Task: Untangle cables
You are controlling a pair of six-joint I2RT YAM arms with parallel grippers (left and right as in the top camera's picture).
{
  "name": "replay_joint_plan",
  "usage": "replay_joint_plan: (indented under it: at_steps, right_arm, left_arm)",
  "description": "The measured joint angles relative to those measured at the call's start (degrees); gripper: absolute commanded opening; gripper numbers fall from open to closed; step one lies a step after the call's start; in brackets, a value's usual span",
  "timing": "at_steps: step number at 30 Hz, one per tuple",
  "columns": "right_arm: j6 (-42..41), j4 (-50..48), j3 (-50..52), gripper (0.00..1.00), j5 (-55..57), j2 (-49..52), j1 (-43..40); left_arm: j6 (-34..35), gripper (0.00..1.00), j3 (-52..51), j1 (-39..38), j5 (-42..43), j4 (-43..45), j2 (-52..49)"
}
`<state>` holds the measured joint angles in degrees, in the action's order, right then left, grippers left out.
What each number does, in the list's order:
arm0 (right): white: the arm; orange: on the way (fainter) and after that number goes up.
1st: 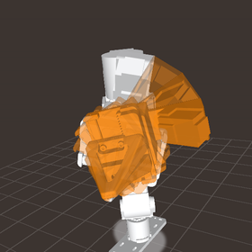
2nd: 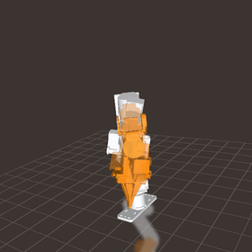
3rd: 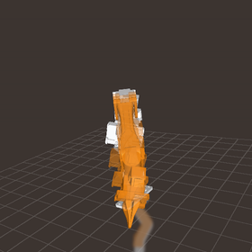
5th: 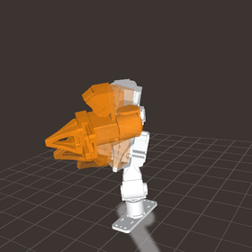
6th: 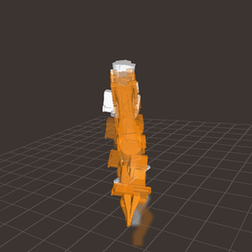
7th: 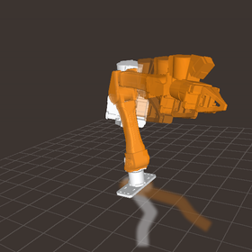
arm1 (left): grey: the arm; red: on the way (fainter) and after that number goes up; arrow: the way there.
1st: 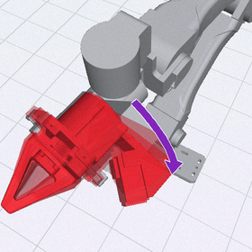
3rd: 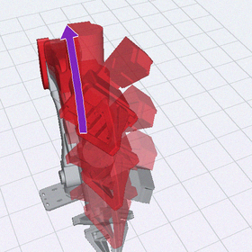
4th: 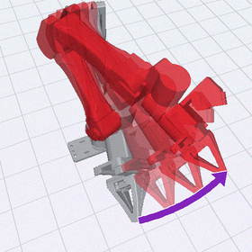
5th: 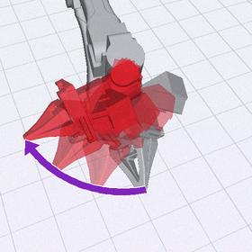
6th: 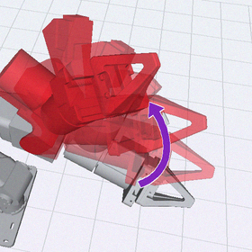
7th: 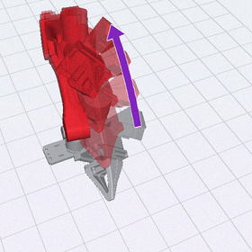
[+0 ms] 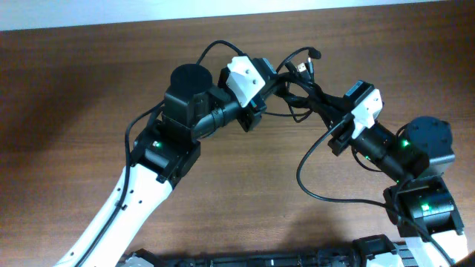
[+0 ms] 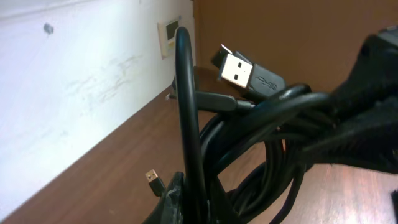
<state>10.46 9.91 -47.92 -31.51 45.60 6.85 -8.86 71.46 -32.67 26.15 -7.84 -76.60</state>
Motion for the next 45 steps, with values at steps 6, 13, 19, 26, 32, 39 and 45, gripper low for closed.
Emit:
replay_joint_plan:
  at_steps: [6, 13, 19, 26, 32, 39, 45]
  right_arm:
    - [-0.24, 3.06, -0.98, 0.04, -1.53, 0.22, 0.0]
    - [-1.07, 8.15, -1.81, 0.04, -6.95, 0.2, -0.39]
    - [-1.01, 10.51, -1.81, 0.04, -9.33, -0.04, -0.37]
    - [-0.9, 10.27, -1.75, 0.04, -11.76, -0.26, -0.39]
    - [-1.95, 2.19, -0.13, 0.04, -16.87, 0.63, -0.42]
    - [-2.78, 0.72, 0.15, 0.04, -17.31, 0.59, -0.42]
    - [-2.75, -0.24, 0.15, 0.04, -17.7, 0.31, -0.37]
  left_arm:
    - [8.76, 0.0, -0.57, -0.39, -2.32, 3.19, 0.0]
    - [22.29, 0.0, -1.55, -0.48, -0.17, 9.31, 0.0]
    - [25.51, 0.0, -1.6, -0.31, 5.03, 14.56, 0.0]
    - [20.35, 0.0, -1.55, 0.22, 7.72, 14.49, 0.0]
    - [12.26, 0.0, 0.17, 0.24, 3.15, 3.98, 1.03]
    - [7.76, 0.54, 0.44, 0.61, 6.32, -0.31, 1.18]
    - [3.45, 0.05, 0.42, 0.79, 10.51, -2.71, 1.18]
